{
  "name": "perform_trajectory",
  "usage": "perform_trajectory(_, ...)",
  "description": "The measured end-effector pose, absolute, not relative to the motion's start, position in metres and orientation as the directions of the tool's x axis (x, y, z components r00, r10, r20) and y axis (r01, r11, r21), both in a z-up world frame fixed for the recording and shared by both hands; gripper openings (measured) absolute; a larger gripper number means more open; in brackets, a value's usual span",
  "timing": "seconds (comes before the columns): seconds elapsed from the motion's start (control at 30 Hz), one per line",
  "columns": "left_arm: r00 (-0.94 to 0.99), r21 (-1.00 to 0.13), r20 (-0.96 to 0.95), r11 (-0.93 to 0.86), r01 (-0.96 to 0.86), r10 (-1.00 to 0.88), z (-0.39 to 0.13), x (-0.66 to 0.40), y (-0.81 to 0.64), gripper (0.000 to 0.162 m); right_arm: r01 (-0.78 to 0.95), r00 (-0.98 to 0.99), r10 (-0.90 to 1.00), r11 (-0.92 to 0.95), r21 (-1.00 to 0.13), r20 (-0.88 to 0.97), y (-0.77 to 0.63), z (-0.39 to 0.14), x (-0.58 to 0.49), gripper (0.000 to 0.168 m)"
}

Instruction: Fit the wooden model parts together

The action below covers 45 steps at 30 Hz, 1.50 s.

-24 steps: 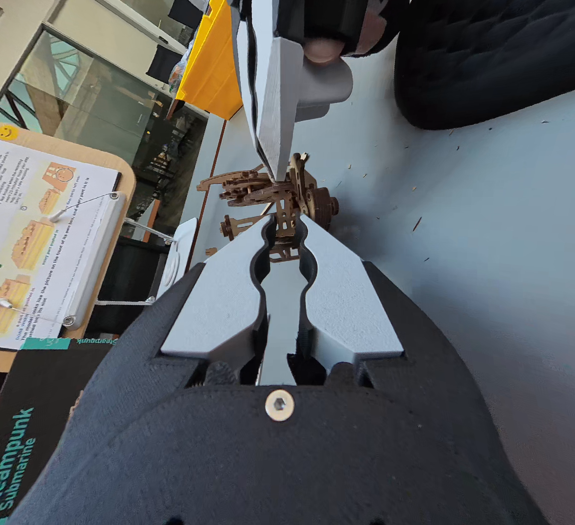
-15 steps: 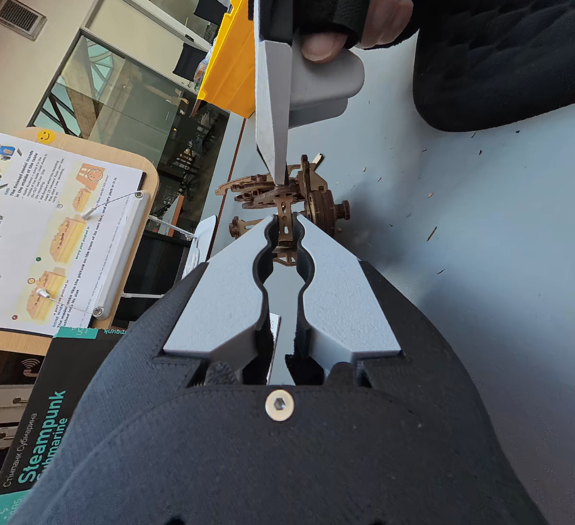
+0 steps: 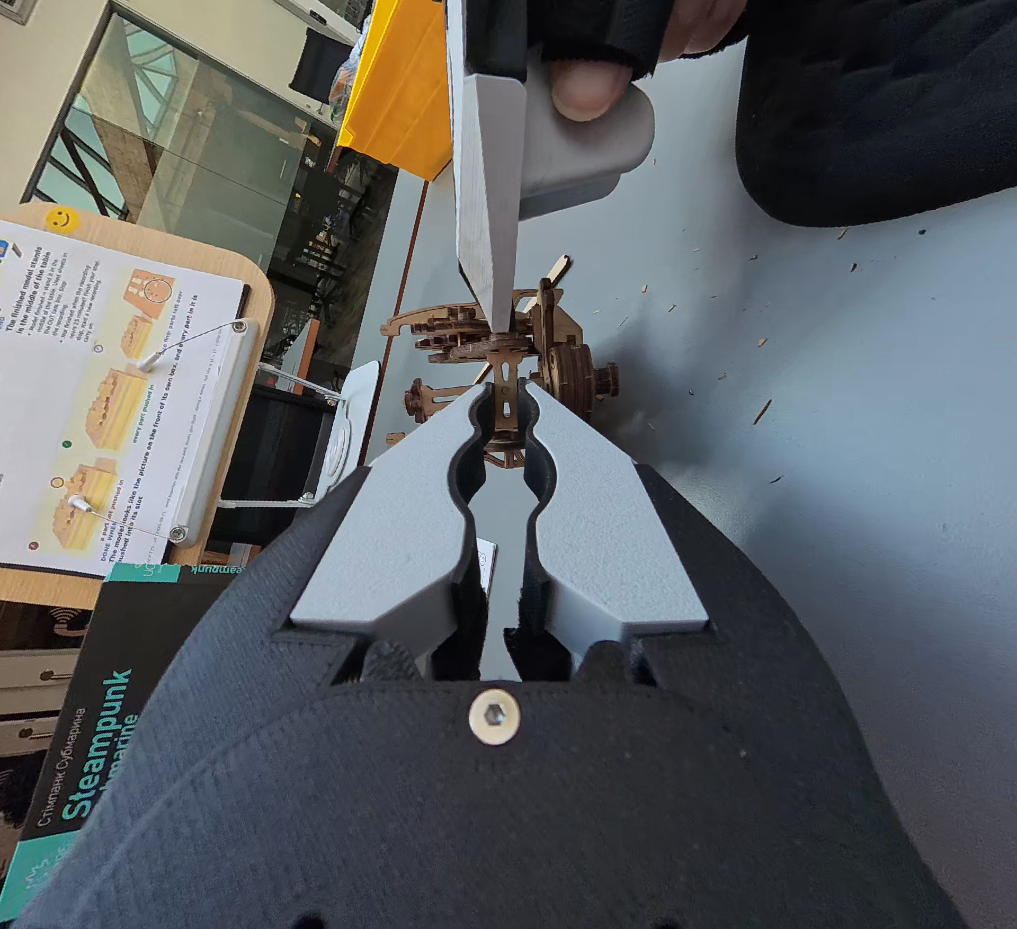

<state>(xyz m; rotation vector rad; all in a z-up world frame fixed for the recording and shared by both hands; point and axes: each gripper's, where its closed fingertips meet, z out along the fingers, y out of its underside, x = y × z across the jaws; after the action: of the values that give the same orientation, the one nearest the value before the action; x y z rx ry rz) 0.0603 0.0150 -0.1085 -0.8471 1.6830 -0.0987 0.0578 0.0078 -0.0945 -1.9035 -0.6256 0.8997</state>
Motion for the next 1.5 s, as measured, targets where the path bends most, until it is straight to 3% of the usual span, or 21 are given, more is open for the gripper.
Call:
perform_trajectory(0.63,-0.066,-0.511,-0.803,0.74,-0.437,-0.593,-0.115,0.06,0.016,0.005,0.079,0.622,0.71,-0.476,-0.876,-0.33,0.009,-0.099,0.055,0.001)
perform_trajectory(0.77,-0.082,-0.471,-0.831,0.773,-0.425,-0.551,-0.12,0.063,0.012,0.011,0.099,0.632,0.705,-0.486,-0.869,-0.322,0.009,-0.103,0.055,0.0)
perform_trajectory(1.5,-0.083,-0.466,-0.816,0.735,-0.492,-0.573,-0.116,0.061,0.017,0.004,0.09,0.68,0.671,-0.477,-0.874,-0.296,0.01,-0.101,0.051,0.0)
